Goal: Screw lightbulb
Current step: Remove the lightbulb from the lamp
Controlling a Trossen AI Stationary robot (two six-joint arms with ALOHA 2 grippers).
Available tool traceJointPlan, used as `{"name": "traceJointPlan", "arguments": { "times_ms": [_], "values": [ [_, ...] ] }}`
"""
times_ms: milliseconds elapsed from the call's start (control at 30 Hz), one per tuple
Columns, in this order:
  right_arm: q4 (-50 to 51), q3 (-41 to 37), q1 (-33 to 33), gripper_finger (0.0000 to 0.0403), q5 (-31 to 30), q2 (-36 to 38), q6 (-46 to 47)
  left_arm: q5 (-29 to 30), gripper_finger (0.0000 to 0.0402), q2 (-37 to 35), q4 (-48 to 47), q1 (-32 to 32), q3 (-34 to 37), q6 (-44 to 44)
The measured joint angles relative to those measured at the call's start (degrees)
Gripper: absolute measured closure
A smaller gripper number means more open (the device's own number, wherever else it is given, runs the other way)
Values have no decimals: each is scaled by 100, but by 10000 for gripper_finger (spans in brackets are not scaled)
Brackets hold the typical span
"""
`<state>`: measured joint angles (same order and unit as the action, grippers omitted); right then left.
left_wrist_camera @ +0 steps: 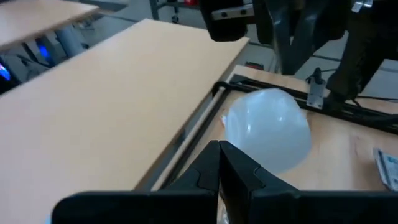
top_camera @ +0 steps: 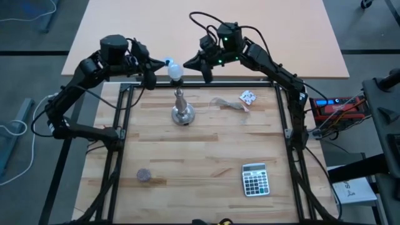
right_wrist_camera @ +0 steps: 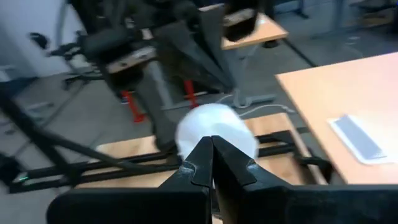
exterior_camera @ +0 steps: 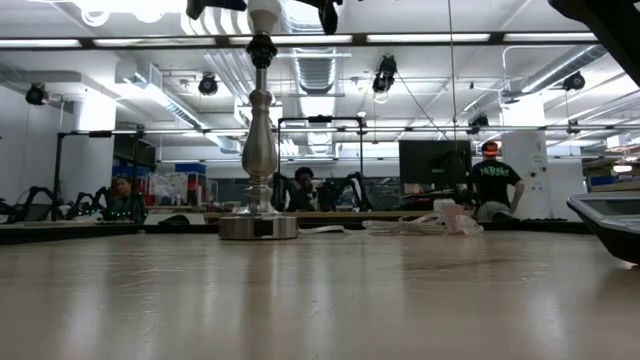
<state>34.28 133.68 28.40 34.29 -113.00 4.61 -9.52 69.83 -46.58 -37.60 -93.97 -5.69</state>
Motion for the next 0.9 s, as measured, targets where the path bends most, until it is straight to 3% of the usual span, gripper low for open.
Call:
{"name": "traceJointPlan", "arguments": {
  "times_ms": [200, 367, 900],
  "values": [
    [72, 1, 3, 403, 770, -267, 416, -340, 401, 139, -86, 7, 2, 123],
    [110, -1, 2, 403, 814, -371, 494, -603, 401, 157, -78, 4, 2, 315],
    [8, 128, 1, 403, -21, -305, 98, -950, 401, 85, -51, 22, 2, 583]
  ]
}}
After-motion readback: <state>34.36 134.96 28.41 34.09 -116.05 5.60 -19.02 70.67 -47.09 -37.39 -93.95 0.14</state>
